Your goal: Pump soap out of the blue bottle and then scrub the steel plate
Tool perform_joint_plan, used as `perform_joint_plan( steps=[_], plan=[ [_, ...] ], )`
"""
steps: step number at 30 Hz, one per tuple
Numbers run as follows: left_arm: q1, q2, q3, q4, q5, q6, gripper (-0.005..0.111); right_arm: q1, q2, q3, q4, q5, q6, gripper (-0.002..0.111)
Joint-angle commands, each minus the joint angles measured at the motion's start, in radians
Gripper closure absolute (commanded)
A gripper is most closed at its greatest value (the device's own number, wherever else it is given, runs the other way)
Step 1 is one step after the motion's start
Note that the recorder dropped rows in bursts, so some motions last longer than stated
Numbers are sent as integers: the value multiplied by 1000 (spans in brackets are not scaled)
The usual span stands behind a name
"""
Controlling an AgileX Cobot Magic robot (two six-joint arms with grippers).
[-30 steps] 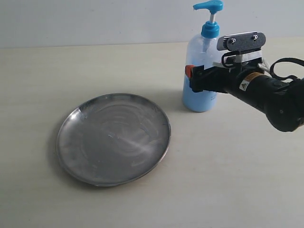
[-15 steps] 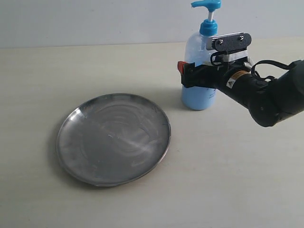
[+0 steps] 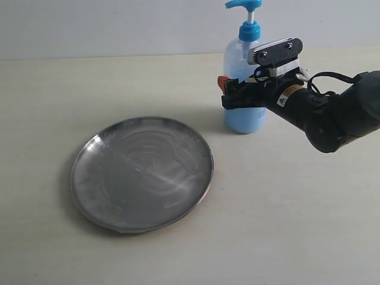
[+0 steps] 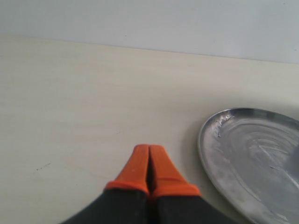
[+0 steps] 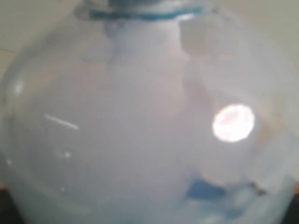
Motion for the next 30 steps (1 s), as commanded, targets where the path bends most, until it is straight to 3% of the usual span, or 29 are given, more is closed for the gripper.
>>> perform_joint_plan(
  steps=[1,12,30],
  plan=[
    [-6,-7,3,0,-10,-5,107,2,-19,-46,-143,9,-19,108],
    [-6,-7,3,0,-10,-5,107,2,-25,-112,-312,60,120,108],
    [-6,-7,3,0,-10,-5,107,5,-27,-120,-403,28,122,108]
  ],
)
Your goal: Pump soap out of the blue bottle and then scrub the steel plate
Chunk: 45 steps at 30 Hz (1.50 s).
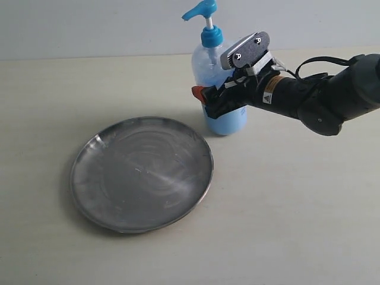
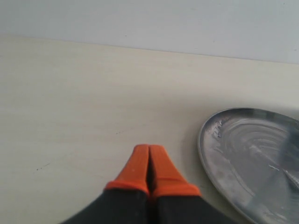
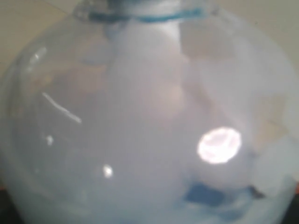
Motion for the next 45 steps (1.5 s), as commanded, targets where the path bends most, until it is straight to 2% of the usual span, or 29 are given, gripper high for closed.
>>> perform_joint_plan(
  steps=[1,9,45],
  plan=[
    [-6,-7,3,0,-10,-5,107,11,-25,-15,-7,-80,0,108],
    [-6,-7,3,0,-10,-5,107,70,-23,-15,72,-46,-98,108],
    [-6,-7,3,0,-10,-5,107,71,-23,-13,17,-58,-195,108]
  ],
)
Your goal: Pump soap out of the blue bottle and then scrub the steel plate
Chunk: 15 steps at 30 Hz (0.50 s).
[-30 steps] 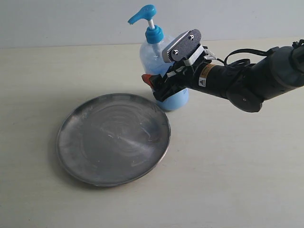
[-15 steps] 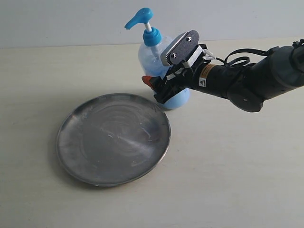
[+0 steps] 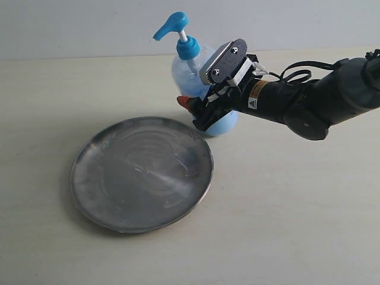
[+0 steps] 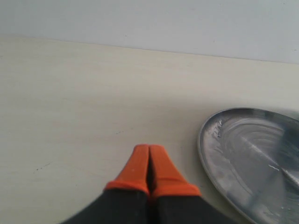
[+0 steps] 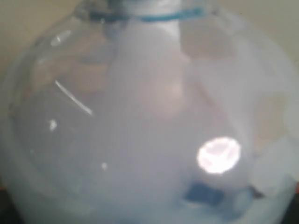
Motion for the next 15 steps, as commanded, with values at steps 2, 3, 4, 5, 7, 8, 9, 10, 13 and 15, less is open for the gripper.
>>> perform_joint_plan(
  steps=[2,3,4,5,7,8,9,10,13,15],
  plan=[
    [-6,-7,3,0,-10,-5,107,1,-23,-13,-1,-61,-19,108],
    [-6,-7,3,0,-10,-5,107,1,-21,-13,-1,-66,-24,108],
    [-6,-7,3,0,-10,-5,107,1,-21,-13,-1,-66,-26,108],
    [-6,-7,3,0,-10,-5,107,1,-20,-13,-1,-72,-26,108],
    [-6,-7,3,0,-9,-5,107,1,-15,-13,-1,-82,-35,108],
    [-6,-7,3,2,-5,-5,107,1,-13,-13,-1,-83,-45,108],
    [-6,-7,3,4,-2,-5,107,1,-11,-13,-1,-84,-47,108],
    [-6,-7,3,4,0,-5,107,1,-11,-13,-1,-86,-49,108],
    [-6,17,-34,4,5,-5,107,1,-11,-13,6,-90,-52,108],
    [-10,51,-64,4,5,-5,107,1,-11,-13,6,-92,-52,108]
  ],
)
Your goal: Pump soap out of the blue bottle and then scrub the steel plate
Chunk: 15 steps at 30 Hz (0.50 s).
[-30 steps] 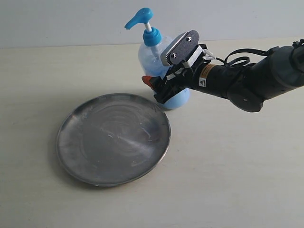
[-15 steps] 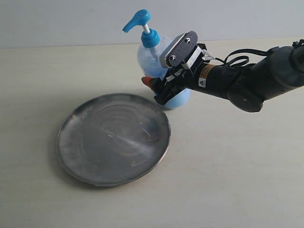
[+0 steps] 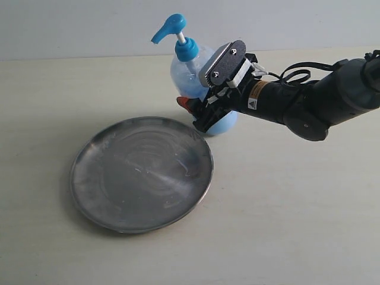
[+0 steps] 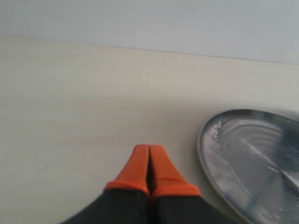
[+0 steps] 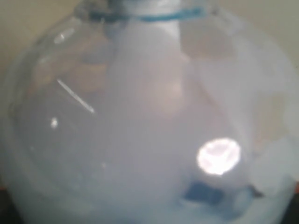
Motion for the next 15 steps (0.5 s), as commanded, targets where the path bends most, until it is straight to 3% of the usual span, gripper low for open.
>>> perform_joint_plan(
  steps=[1,15],
  plan=[
    [-12,67,-70,6,-2,-5,107,1,-13,-13,9,-79,-21,108],
    [-129,415,-416,31,-2,-5,107,1,-13,-13,7,-79,-21,108]
  ],
)
